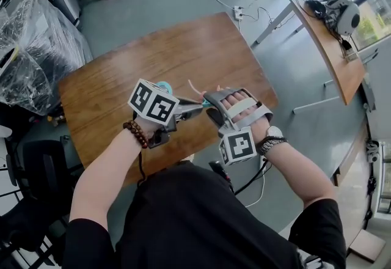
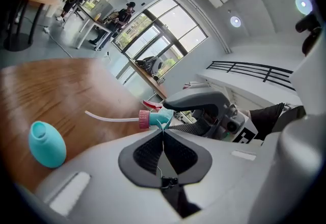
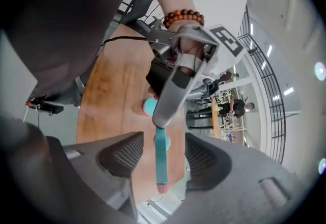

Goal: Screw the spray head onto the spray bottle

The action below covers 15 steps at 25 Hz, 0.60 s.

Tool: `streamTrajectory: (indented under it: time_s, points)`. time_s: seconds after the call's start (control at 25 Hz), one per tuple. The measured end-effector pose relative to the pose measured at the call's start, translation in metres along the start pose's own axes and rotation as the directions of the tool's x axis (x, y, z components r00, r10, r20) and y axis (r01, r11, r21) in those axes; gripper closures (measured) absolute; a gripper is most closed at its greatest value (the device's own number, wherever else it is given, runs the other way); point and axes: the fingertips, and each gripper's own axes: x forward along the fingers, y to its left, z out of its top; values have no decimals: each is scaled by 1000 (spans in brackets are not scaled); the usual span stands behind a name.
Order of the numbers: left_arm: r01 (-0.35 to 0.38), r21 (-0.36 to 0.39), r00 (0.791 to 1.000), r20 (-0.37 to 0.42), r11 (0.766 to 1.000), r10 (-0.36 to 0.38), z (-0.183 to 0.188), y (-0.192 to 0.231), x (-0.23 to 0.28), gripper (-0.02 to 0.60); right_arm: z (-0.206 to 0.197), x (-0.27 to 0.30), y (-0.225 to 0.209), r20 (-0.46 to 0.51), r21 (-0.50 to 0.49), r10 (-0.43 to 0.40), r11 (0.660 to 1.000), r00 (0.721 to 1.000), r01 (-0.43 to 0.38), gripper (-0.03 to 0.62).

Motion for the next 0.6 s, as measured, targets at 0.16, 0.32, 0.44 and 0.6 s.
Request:
streamTrajectory:
  time_s: [0.16,0.32,0.44,0.6]
  points:
    - [17,32,1000,-11,999,-16,-1,-2,-4,558,9,4,-2,12,-48,11,999,1000,-10,355]
    - [59,40,998,-34,997,-58,-6,-10,-5,558,7,10,3,-12,-116,28,993,1000,-30,355]
    - [83,44,996,-42,996,-81,-8,-14,-4,558,8,11,4,-10,-117,34,992,999,-35,361]
    - [104,32,994,-44,994,-103,-9,-16,-5,558,13,10,3,0,-116,31,993,1000,-30,395]
